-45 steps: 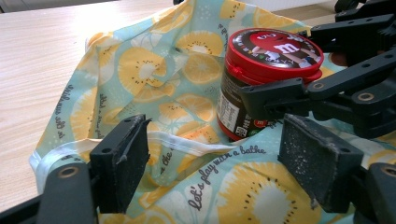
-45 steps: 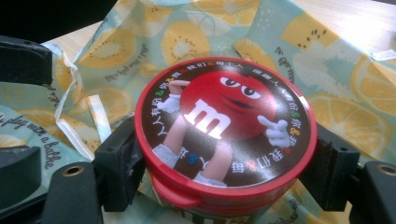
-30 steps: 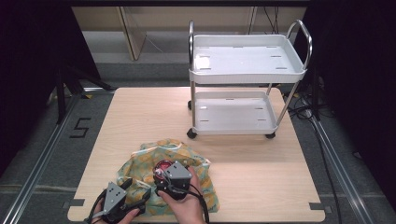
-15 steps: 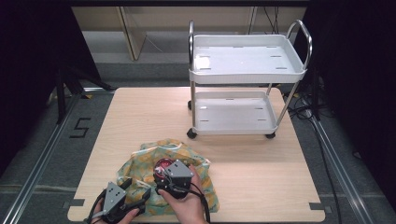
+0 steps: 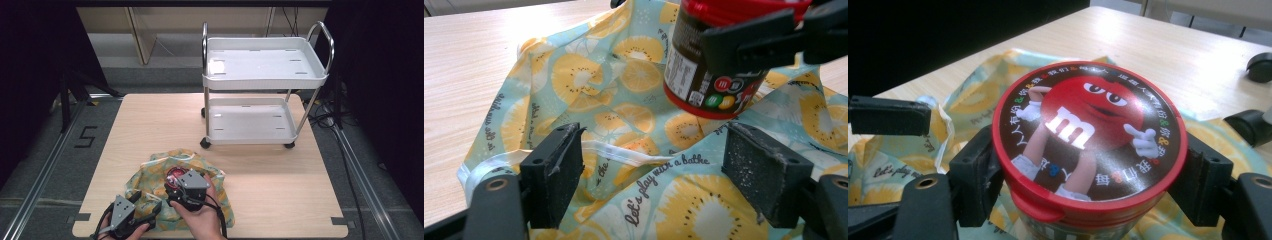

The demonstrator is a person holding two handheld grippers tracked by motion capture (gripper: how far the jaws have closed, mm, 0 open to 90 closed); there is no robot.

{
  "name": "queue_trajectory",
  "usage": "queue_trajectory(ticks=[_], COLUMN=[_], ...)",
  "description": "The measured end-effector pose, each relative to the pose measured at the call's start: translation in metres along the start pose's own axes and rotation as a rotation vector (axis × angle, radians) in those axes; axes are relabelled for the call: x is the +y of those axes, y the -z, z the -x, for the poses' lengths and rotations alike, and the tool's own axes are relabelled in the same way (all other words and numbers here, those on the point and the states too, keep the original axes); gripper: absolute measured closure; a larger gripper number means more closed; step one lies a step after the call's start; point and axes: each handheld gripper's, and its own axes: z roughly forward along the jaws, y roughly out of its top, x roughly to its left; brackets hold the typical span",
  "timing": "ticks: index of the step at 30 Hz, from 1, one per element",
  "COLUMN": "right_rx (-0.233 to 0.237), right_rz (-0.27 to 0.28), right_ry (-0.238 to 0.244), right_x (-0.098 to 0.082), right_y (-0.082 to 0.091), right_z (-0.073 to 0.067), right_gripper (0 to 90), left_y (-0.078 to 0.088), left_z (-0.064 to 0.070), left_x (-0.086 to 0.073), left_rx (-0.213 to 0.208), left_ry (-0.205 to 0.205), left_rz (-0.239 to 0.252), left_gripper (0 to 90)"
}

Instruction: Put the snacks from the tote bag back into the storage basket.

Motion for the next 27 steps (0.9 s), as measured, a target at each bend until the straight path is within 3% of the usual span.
queue_trajectory(ticks=[2, 6, 10, 11, 12, 15, 16, 18, 19, 20, 26, 27], right_rx=[0.018, 0.008, 0.000, -0.006, 0.002, -0.016, -0.026, -0.006, -0.025, -0.025, -0.027, -0.026], right_rz=[0.003, 0.016, 0.018, 0.022, 0.032, 0.032, 0.044, 0.042, 0.045, 0.042, 0.043, 0.048], right_ry=[-0.011, -0.030, -0.020, -0.043, -0.023, -0.036, -0.012, -0.056, -0.009, -0.042, -0.048, -0.027], right_x=[0.003, 0.008, 0.013, 0.013, 0.014, 0.017, 0.018, 0.019, 0.021, 0.021, 0.022, 0.023], right_y=[0.001, 0.006, 0.009, 0.010, 0.009, 0.012, 0.012, 0.013, 0.014, 0.015, 0.018, 0.017], right_z=[0.000, 0.002, 0.006, 0.006, 0.008, 0.010, 0.012, 0.013, 0.016, 0.016, 0.020, 0.022], right_gripper=[26.5, 26.5, 26.5, 26.5, 26.5, 26.5, 26.5, 26.6, 26.6, 26.5, 26.6, 26.5], left_y=[0.000, 0.000, 0.001, 0.001, 0.001, 0.000, 0.000, 0.001, 0.001, 0.000, 0.001, 0.001], left_z=[0.000, 0.000, -0.001, -0.001, -0.001, -0.001, -0.001, -0.001, -0.001, -0.001, -0.002, -0.002], left_x=[0.000, 0.000, 0.000, 0.000, 0.000, 0.000, 0.000, 0.000, 0.000, 0.000, 0.000, 0.000], left_rx=[0.003, 0.006, 0.001, 0.000, 0.000, 0.000, 0.000, 0.000, 0.000, -0.001, 0.004, 0.002], left_ry=[0.002, 0.009, 0.005, 0.008, 0.007, 0.009, 0.009, 0.008, 0.007, 0.007, 0.014, 0.007], left_rz=[-0.002, -0.003, 0.001, 0.004, 0.003, 0.002, 0.002, 0.002, 0.002, 0.006, 0.005, 0.006], left_gripper=[23.6, 23.5, 23.5, 23.6, 23.6, 23.5, 23.6, 23.5, 23.5, 23.6, 23.7, 23.6])
